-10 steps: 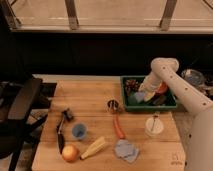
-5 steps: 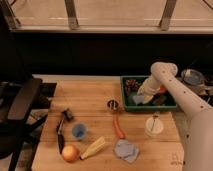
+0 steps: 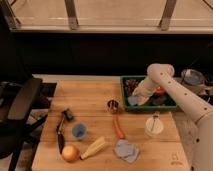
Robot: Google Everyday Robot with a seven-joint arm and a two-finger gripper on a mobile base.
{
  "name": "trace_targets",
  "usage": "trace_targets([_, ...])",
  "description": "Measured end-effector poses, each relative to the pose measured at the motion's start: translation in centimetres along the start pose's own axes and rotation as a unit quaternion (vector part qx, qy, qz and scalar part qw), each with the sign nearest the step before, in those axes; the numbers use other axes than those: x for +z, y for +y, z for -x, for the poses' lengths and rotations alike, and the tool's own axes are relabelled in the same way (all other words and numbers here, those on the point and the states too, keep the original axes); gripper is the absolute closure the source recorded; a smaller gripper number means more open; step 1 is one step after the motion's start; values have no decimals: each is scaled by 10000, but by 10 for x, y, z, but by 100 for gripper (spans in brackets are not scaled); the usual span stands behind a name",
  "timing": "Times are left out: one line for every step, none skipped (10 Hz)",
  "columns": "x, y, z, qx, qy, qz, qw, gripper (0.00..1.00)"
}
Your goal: Wipe tray with sponge
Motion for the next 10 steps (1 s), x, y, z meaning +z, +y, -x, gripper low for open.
trace_targets([10, 6, -3, 66, -139, 87, 9998, 84])
trace_targets([15, 11, -8, 120, -181, 154, 9996, 84])
trace_targets([19, 15, -13, 163, -176, 228, 9995, 84])
trace_targets([20, 16, -17, 201, -131, 284, 9993, 84])
trace_targets([17, 19, -27, 273, -25, 331, 9991, 84])
trace_targets([14, 22, -35, 317, 71, 348, 9989, 84])
trace_targets([9, 21, -38, 322, 183, 368, 9986, 84])
trace_targets([7, 17, -42, 314, 275, 368, 9985, 84])
trace_targets([5, 11, -46, 309, 354, 378, 9982, 84])
trace_targets([6, 6, -52, 288, 408, 404, 9979, 84])
